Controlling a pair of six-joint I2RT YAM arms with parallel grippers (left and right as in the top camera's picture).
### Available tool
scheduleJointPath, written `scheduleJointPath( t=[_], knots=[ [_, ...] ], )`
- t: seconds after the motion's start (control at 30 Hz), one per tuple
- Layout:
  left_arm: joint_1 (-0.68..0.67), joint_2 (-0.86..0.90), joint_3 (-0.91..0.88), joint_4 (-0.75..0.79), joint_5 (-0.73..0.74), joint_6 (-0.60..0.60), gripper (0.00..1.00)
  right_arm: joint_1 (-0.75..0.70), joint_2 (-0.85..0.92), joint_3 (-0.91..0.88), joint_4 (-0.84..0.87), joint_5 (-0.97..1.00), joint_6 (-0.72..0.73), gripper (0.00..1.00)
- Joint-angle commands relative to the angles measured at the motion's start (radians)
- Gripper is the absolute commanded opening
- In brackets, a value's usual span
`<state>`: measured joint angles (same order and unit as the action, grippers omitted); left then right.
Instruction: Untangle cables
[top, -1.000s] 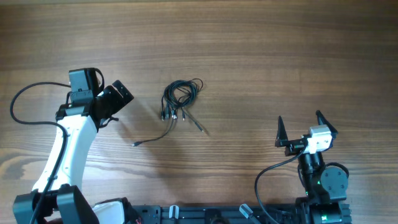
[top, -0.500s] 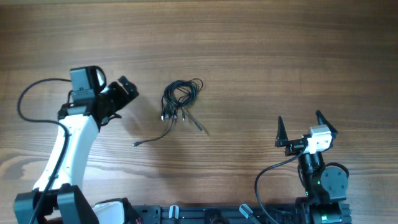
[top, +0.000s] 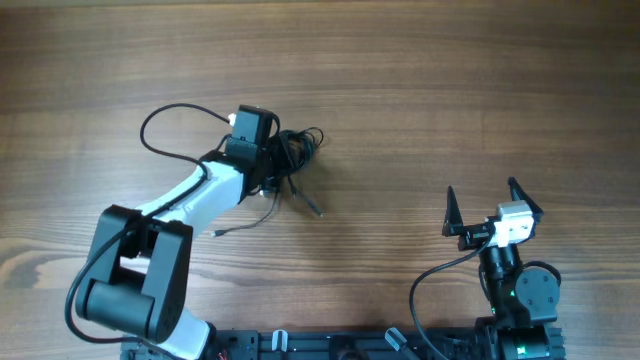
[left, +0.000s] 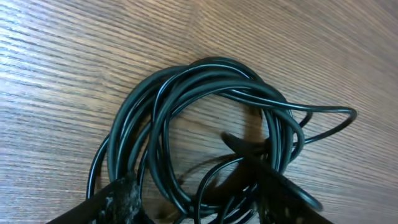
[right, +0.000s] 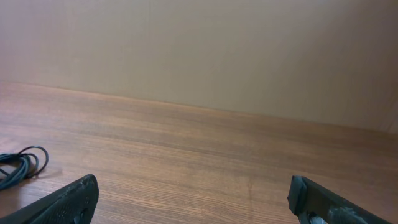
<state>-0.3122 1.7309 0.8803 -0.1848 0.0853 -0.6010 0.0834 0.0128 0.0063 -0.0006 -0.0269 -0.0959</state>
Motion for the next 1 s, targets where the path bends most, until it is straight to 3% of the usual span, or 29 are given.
scheduleJointPath(
  t=[0.0,0.43,0.97],
  knots=[
    [-0.001,0.029,0.003,-0.043,-0.042,-0.013,0.63,-0.004,-0.008,-0.001,0.003,-0.019,-0.008,1.0],
    [-0.001,0.031,0.003,-0.056,-0.106,-0.006,1.0,-0.004,-0.008,-0.001,0.003,-0.019,-0.009,1.0],
    [-0.001,0.031,0.003,-0.059,-0.106,-0.006,1.0,-0.004,-0.008,-0.001,0.003,-0.019,-0.008,1.0]
  ],
)
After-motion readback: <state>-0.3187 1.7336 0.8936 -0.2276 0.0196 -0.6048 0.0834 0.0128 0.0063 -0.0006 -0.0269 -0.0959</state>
